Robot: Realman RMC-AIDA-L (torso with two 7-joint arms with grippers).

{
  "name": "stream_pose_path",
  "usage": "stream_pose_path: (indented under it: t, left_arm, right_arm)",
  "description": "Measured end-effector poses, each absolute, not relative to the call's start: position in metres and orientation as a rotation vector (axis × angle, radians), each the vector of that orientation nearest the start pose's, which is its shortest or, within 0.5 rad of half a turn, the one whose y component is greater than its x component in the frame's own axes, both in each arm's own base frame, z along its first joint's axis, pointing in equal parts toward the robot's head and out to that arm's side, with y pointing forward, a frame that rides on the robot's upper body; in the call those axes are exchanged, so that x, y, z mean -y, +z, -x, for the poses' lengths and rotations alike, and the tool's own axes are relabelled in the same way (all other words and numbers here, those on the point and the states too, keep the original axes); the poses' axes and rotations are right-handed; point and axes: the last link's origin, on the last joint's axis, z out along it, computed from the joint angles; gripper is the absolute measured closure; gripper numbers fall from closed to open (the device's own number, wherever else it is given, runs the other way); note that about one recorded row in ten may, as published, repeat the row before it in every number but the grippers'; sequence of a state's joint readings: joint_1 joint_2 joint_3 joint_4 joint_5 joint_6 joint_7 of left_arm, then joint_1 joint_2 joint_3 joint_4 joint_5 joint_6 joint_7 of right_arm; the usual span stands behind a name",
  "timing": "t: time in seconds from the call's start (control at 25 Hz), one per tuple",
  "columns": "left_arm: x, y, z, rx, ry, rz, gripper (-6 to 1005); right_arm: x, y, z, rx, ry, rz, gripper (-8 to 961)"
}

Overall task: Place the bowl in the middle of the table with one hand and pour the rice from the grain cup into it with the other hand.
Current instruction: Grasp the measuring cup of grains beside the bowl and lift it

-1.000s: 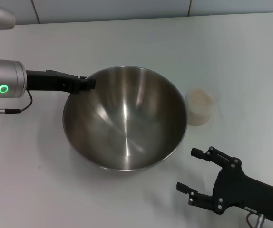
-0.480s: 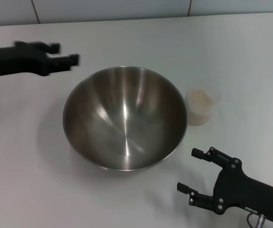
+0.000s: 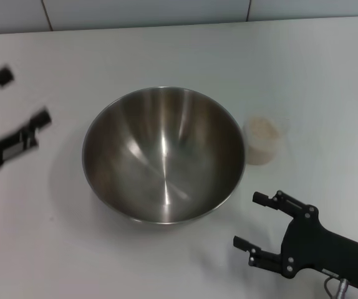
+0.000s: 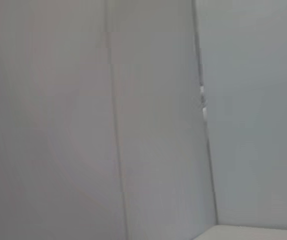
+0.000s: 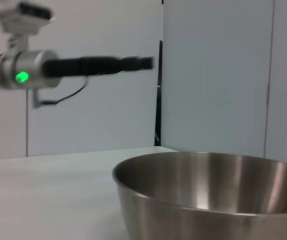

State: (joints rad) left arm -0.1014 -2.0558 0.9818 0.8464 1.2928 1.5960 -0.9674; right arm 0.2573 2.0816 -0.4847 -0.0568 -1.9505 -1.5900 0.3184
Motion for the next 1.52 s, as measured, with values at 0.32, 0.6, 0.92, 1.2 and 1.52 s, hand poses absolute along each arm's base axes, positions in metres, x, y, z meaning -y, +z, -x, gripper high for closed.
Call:
stream_pose_path:
  t: [0.32,0.6,0.92,1.2,1.52]
  left_arm:
    - [-0.209,0.017,0.330,0.206,-0.851,2.452,140]
    - [-0.193,0.004,0.345,0.264,-0.754,2.451,140]
    - [-0.197,-0.001,0.345,0.294,-0.741,2.475,140]
    - [-0.197,-0.006,0.344,0.303,-0.731,2.491,140]
    - [-0.200,-0.006,0.343,0.311,-0.736,2.498,140]
  right_arm:
    - [-0.189,-0.064,-0.330,-0.319,0.838,2.326,140]
    - [-0.197,-0.044,-0.357,-0.494,0.735,2.000,140]
    - [-0.219,-0.045,-0.369,-0.547,0.590,1.831,141]
    - [-0.237,-0.049,-0.360,-0.546,0.611,1.836,141]
    - [-0.251,-0.055,-0.354,-0.553,0.600,1.863,141]
